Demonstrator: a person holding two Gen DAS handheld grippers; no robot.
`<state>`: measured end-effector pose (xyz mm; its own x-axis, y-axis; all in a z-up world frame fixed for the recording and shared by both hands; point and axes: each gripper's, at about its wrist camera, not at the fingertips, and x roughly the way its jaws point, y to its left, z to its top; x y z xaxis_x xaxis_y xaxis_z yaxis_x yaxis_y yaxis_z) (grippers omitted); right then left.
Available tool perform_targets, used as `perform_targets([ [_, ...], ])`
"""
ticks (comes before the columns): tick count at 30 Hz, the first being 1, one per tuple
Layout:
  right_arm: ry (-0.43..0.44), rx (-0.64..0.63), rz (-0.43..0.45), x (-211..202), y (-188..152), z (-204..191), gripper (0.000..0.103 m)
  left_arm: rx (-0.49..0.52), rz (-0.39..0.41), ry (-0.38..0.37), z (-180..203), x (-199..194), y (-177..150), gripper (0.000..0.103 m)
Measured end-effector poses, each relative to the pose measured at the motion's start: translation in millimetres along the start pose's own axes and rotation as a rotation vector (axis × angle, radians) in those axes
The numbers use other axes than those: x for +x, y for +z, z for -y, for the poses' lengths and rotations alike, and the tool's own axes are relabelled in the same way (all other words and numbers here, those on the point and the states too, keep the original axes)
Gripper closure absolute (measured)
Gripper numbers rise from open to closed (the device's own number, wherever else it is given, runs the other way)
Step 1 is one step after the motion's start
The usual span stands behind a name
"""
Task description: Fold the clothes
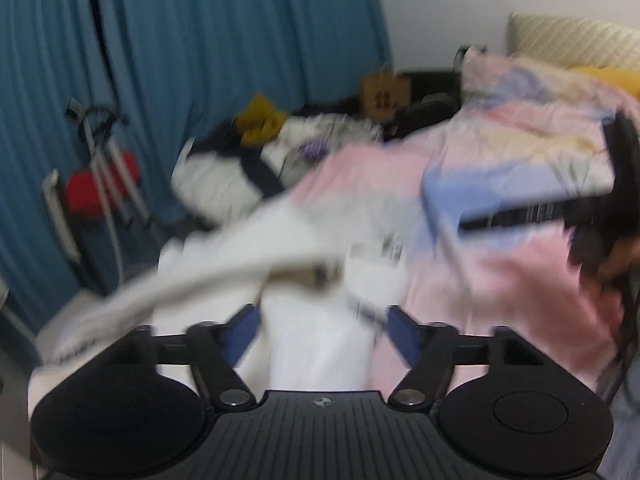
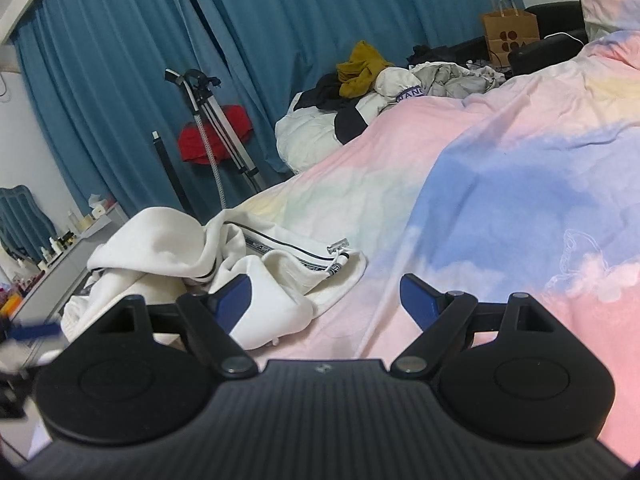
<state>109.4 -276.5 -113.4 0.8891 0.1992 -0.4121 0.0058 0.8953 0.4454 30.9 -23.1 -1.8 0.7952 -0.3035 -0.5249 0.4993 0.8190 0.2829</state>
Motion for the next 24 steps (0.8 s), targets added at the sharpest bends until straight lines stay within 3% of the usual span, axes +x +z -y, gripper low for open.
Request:
perform_targets([
  [4,0.006,-0.006,-0.001,5.0,0.3,0.0,0.019,0.2,0.035,0.016,16.4,31.4,37.3,0.013],
  [8,0.0,0.004,-0.014,12.9,0.1,4.2,0.019,0.467,-0.116,0.033,43.6,102.5,51.2,0.013],
  [11,-0.004,0.018,-0.021,16.3,0.1,7.8,0.019,0.699,-0.211,0.128,57.8,157.2,43.2,0.02],
  [12,-0.005,0.023,-0.021,16.8,0.1,8.9,0.019,0.687,-0.239,0.117,53.5,167.0,47.6,0.032],
  [14,-0.003,0.03,-0.021,16.7,-0.6,10.1,0.019,0.653,-0.296,0.09,44.3,185.7,57.0,0.047],
  [15,-0.002,0.034,-0.021,16.6,-0.9,10.7,0.019,0.596,-0.309,0.088,37.8,189.5,68.7,0.062],
  [16,0.001,0.041,-0.026,17.2,-1.6,11.3,0.019,0.538,-0.32,0.085,31.2,193.0,80.9,0.07],
  [21,0.025,0.078,-0.056,20.8,-4.5,14.1,0.019,0.22,-0.288,0.081,-32.6,183.5,147.7,0.079],
  [24,0.035,0.087,-0.062,24.1,-4.2,14.0,0.019,0.023,-0.213,0.115,-85.9,171.1,192.1,0.08],
])
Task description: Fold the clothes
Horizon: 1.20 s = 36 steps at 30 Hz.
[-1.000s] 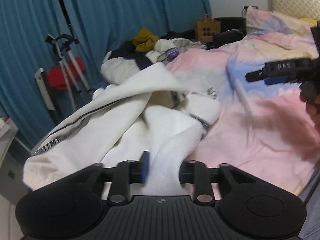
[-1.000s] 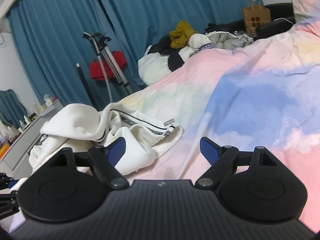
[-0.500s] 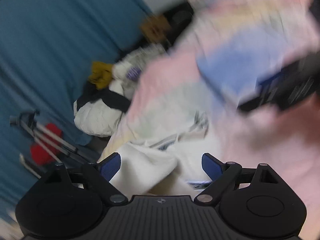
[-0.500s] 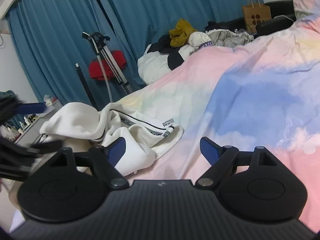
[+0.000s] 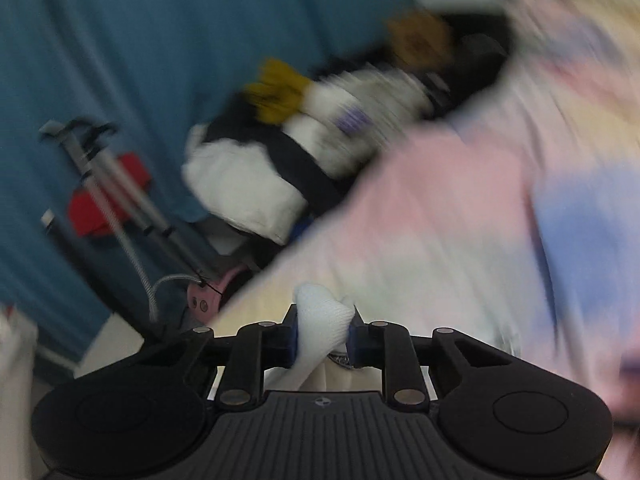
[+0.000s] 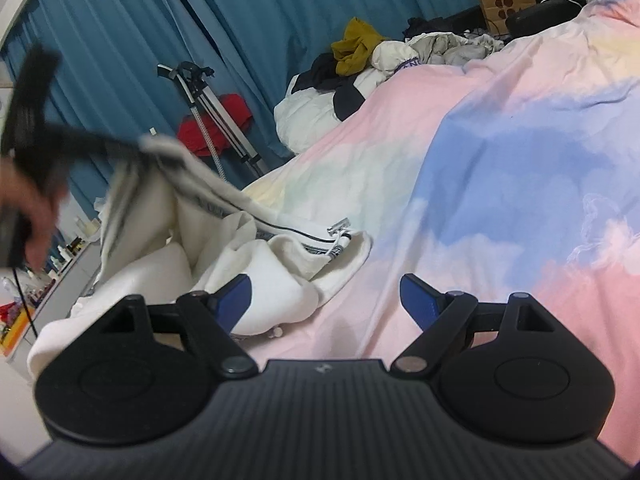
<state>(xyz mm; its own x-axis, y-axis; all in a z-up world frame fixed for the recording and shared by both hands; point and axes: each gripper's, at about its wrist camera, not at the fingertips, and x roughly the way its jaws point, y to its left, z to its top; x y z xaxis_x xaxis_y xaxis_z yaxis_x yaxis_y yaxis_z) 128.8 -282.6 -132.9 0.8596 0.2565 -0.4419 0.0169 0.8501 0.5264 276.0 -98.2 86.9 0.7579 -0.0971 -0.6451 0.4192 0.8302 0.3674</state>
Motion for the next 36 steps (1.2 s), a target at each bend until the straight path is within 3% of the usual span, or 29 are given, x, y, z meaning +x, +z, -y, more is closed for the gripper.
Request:
perform_targets([
  [2,0.0,0.01,0.0,2.8,0.9,1.4,0.019,-0.156,0.08,0.034,-45.8,-9.3,21.1,0.08],
  [5,-0.001,0.025,0.002,6.9,2.2,4.0,0.019,-0.37,0.212,0.165,-105.4,-2.9,31.8,0.079],
  [6,-0.003,0.029,0.001,8.5,2.4,4.9,0.019,-0.394,0.237,0.226,-117.3,8.6,29.9,0.077],
  [8,-0.011,0.036,-0.003,11.9,2.4,6.9,0.019,-0.414,0.202,0.287,-126.6,41.0,16.8,0.071],
  [9,-0.016,0.036,-0.005,13.4,2.3,7.7,0.019,-0.424,0.184,0.317,-131.1,57.4,10.1,0.061],
  [10,-0.021,0.031,-0.005,15.1,2.0,8.3,0.019,-0.439,0.147,0.321,-132.1,73.8,2.1,0.053],
  [11,-0.028,0.024,-0.005,17.0,1.6,8.7,0.019,-0.46,0.098,0.317,-130.3,91.3,-9.0,0.052],
  [14,-0.041,0.008,-0.006,22.4,0.7,10.0,0.019,-0.484,0.017,0.263,-120.0,116.9,-36.1,0.049],
  [16,-0.047,0.001,-0.008,25.7,0.4,10.7,0.019,-0.472,-0.019,0.222,-109.6,118.2,-47.5,0.039],
  [17,-0.05,-0.003,-0.009,27.3,0.2,11.0,0.019,-0.461,-0.011,0.203,-106.2,110.5,-51.9,0.037],
  [19,-0.055,-0.013,-0.005,27.6,0.5,10.6,0.019,-0.442,0.013,0.175,-99.6,92.0,-61.0,0.019],
  [20,-0.056,-0.016,-0.003,27.0,0.4,10.2,0.019,-0.429,0.036,0.171,-95.0,77.3,-65.4,0.018],
  [23,-0.056,-0.024,0.004,23.1,0.6,7.8,0.019,-0.353,0.107,0.154,-78.6,30.4,-75.4,0.014],
  [30,-0.065,-0.031,0.037,6.6,4.0,2.6,0.019,-0.117,0.171,-0.084,4.8,-41.1,-97.3,0.01],
  [36,-0.086,0.009,0.063,-4.5,8.9,9.5,0.019,-0.002,0.104,-0.217,88.2,-24.1,-99.0,0.012],
])
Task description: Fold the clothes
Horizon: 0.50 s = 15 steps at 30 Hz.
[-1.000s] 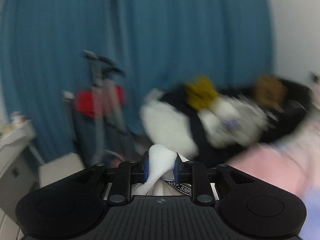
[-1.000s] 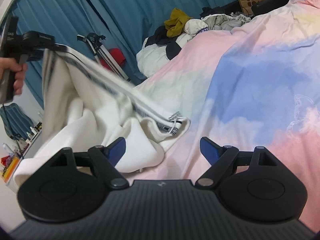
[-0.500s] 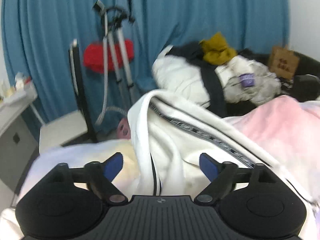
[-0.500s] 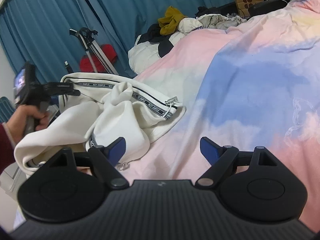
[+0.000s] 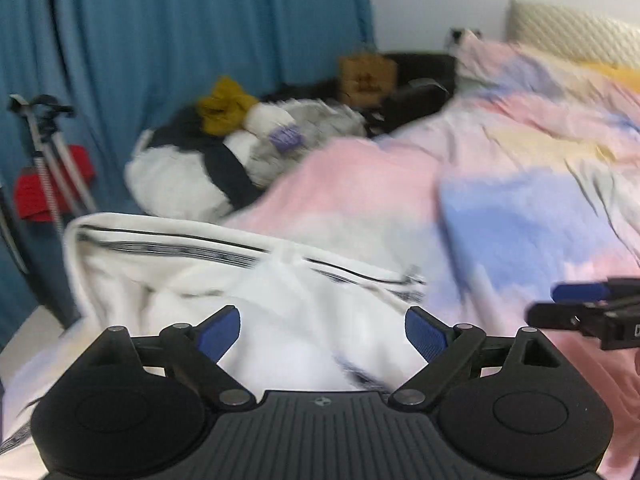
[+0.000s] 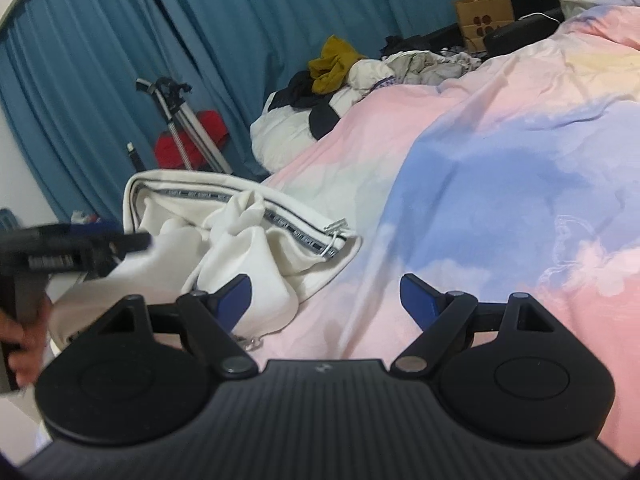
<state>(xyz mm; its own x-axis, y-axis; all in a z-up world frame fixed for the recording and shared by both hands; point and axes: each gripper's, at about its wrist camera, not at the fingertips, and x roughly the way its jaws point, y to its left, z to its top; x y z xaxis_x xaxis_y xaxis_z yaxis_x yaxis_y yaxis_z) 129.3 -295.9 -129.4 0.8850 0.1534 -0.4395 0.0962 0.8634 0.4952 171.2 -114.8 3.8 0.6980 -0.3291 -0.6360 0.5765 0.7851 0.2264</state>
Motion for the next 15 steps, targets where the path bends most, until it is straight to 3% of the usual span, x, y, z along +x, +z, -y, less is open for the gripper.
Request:
perform_targets([
  [4,-0.008,0.026,-0.004,0.4,1.2,6.5,0.019,-0.021,-0.073,0.028,13.1,39.0,7.8,0.017],
  [7,-0.003,0.038,-0.008,3.4,1.9,9.6,0.019,-0.048,-0.13,0.124,-0.5,81.7,18.6,0.018],
  [10,0.002,0.047,-0.014,7.4,2.2,11.6,0.019,-0.18,-0.2,0.192,-16.9,114.7,28.6,0.02],
  [13,0.007,0.055,-0.014,9.3,2.9,13.5,0.019,-0.352,-0.235,0.144,-31.4,131.6,36.5,0.021],
  [15,0.01,0.062,-0.016,11.0,3.1,15.1,0.019,-0.378,-0.281,0.102,-26.9,142.2,37.8,0.02],
])
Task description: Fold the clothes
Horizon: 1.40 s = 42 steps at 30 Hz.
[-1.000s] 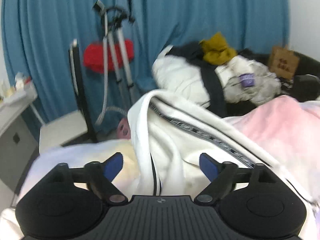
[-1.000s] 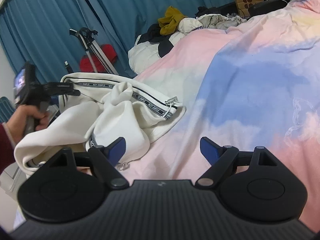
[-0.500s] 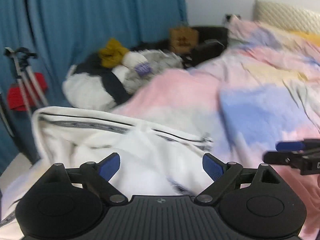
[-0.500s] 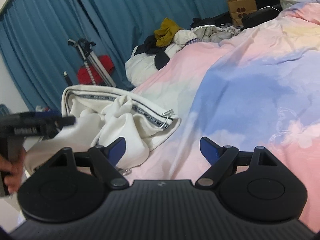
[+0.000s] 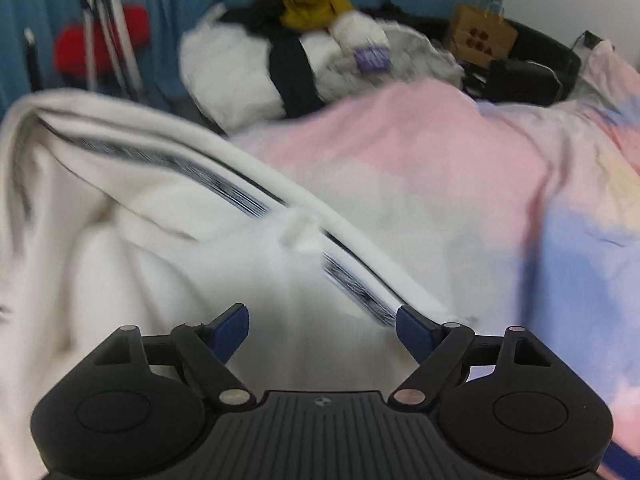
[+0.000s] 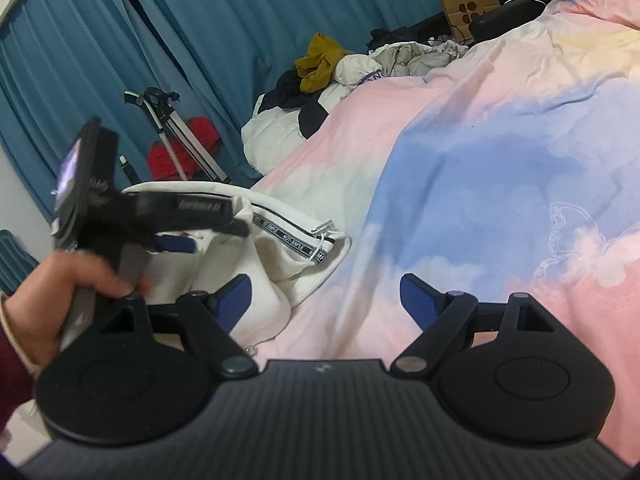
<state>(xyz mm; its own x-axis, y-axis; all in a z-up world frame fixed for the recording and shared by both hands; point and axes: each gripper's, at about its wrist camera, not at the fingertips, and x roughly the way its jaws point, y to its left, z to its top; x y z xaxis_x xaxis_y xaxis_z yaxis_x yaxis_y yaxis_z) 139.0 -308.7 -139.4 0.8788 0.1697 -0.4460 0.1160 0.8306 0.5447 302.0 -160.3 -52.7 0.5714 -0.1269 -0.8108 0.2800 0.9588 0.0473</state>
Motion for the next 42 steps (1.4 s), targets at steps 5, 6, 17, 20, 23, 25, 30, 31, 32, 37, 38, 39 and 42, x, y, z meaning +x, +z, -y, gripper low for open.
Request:
perform_targets([
  [5,0.001,0.022,-0.016,7.4,-0.5,6.2,0.019,0.159,-0.107,0.135,29.1,10.4,-13.4,0.039],
  [6,0.001,0.024,-0.016,8.1,-0.3,6.8,0.019,0.17,-0.11,0.151,28.5,7.9,-16.3,0.053],
  [17,-0.005,0.041,0.015,-2.3,2.2,8.1,0.019,0.047,0.13,0.048,14.9,-102.4,10.6,0.091],
  [20,-0.01,0.041,0.027,-4.8,3.4,8.4,0.019,-0.039,0.245,-0.063,14.5,-144.0,27.3,0.091],
  [23,-0.023,0.036,0.049,-8.1,4.8,9.0,0.019,-0.132,0.345,-0.227,13.2,-169.8,33.2,0.091],
  [25,-0.027,0.042,0.055,-9.1,5.4,11.1,0.019,-0.163,0.326,-0.295,19.1,-162.6,26.3,0.089],
  [30,-0.034,0.058,0.052,-7.7,5.1,15.5,0.019,-0.091,0.236,-0.351,33.1,-116.1,-9.7,0.082],
  [31,-0.034,0.059,0.048,-6.9,4.7,16.0,0.019,-0.062,0.225,-0.361,33.9,-108.8,-19.0,0.076],
  [32,-0.033,0.06,0.044,-6.2,3.8,16.3,0.019,-0.046,0.218,-0.375,31.8,-107.5,-28.6,0.073],
  [37,-0.023,0.071,0.029,-4.8,2.0,17.1,0.019,0.063,0.279,-0.329,2.0,-131.6,-72.1,0.036],
  [38,-0.023,0.073,0.028,-4.9,2.0,17.2,0.019,0.095,0.301,-0.314,-5.4,-141.0,-81.4,0.032],
  [39,-0.023,0.076,0.027,-5.1,1.8,17.4,0.019,0.123,0.315,-0.288,-12.7,-151.6,-93.2,0.023],
  [42,-0.024,0.094,0.03,-7.5,2.9,19.1,0.019,0.209,0.357,-0.208,-34.8,-183.7,-129.3,0.021],
])
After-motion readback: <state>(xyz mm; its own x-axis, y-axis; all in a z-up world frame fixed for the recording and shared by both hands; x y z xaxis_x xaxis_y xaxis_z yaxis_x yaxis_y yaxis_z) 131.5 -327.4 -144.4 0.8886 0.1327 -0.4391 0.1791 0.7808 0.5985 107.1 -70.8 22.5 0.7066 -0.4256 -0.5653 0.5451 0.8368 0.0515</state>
